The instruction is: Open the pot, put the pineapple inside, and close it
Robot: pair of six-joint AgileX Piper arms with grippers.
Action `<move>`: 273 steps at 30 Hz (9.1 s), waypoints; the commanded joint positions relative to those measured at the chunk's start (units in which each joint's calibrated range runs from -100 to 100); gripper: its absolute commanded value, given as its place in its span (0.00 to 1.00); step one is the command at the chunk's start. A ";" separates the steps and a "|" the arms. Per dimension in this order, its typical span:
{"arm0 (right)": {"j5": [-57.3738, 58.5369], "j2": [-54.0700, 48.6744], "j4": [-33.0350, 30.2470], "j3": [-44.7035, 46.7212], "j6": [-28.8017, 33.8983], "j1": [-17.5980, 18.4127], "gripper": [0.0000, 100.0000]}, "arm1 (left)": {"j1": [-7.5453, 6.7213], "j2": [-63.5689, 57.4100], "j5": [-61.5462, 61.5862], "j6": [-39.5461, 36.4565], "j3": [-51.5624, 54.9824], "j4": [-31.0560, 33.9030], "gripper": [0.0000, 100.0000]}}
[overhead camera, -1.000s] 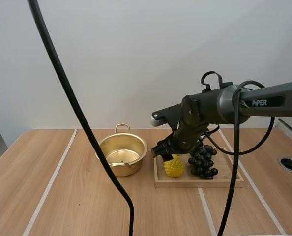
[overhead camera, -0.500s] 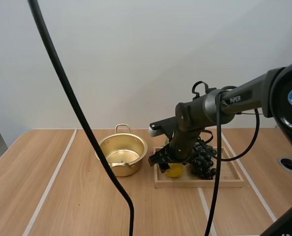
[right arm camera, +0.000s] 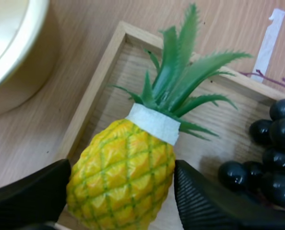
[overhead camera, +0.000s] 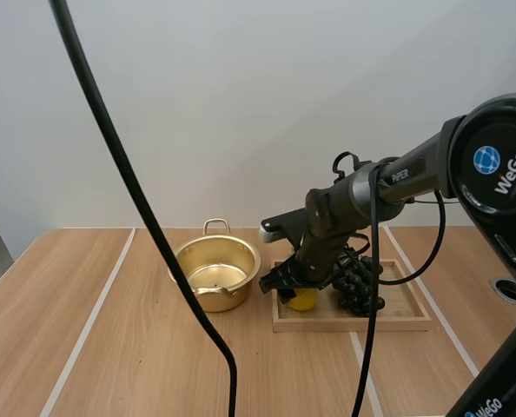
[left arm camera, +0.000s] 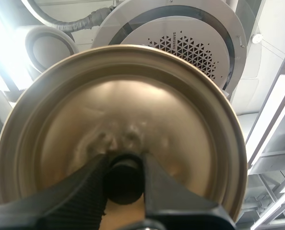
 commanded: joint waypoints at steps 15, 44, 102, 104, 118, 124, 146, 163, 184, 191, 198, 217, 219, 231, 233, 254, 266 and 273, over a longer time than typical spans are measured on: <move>2.97 -0.87 -1.94 -0.27 1.31 0.05 0.00 | -0.04 -0.26 0.42 0.11 -0.02 -0.38 0.00; -16.62 -20.05 5.99 -8.93 -7.61 2.05 0.00 | -0.04 -0.23 1.77 0.18 -0.02 2.24 0.00; -23.51 9.13 5.55 -8.93 -14.90 11.20 0.95 | -0.04 -1.33 6.94 0.18 -0.02 4.69 0.00; -19.06 9.13 5.05 -8.93 -16.76 11.58 0.93 | -0.04 -1.33 6.94 0.18 -0.02 4.69 0.00; -16.08 5.34 5.53 -8.93 -15.80 11.86 1.00 | -0.04 -1.32 9.83 0.18 -0.02 4.69 0.00; -14.82 -2.08 6.40 -8.93 -15.80 11.86 1.00 | -0.04 -1.21 9.74 0.18 -0.02 4.69 0.00; -17.08 -10.25 3.99 -8.93 -10.75 7.15 0.64 | -0.04 -1.07 16.85 0.18 -0.02 4.69 0.00; -24.59 -27.12 4.10 -8.93 -4.62 -7.69 0.00 | -0.04 8.40 68.28 1.64 0.10 4.73 0.00; -37.77 -39.64 6.62 -8.93 -1.70 -11.13 0.00 | -0.04 12.48 91.95 1.64 9.54 6.28 0.00; -36.62 -39.74 6.62 -8.93 -1.79 -11.13 0.00 | -0.04 13.42 91.95 1.75 22.45 6.99 0.00; -34.69 -39.74 6.62 -8.93 -1.98 -11.13 0.00 | -0.04 18.83 92.00 6.56 30.90 6.99 0.00; -29.13 -39.74 5.74 -8.93 -1.98 -11.13 0.00 | -0.04 33.09 92.81 19.89 36.64 -0.58 0.00; -29.13 -39.74 4.87 -8.93 -1.98 -11.13 0.00 | -0.04 33.09 92.81 19.89 38.98 -0.14 0.00; -28.74 -39.74 4.09 -8.93 -1.98 -11.13 0.00 | -0.04 33.14 92.81 22.55 50.62 -0.28 0.00; -28.33 -39.74 4.09 -8.93 -1.98 -11.13 0.00 | -0.04 33.28 92.81 22.51 50.66 -0.28 0.00; -23.39 -39.74 4.09 -8.93 -1.98 -11.13 0.00 | -0.04 36.99 92.81 23.08 57.24 -4.20 0.00; -23.39 -39.74 4.09 -8.93 -1.98 -11.13 0.00 | -0.04 36.99 92.81 23.21 62.57 -3.03 0.00; -23.39 -39.74 4.09 -8.93 -1.98 -11.13 0.00 | -0.04 36.99 92.81 23.21 63.82 -2.50 0.00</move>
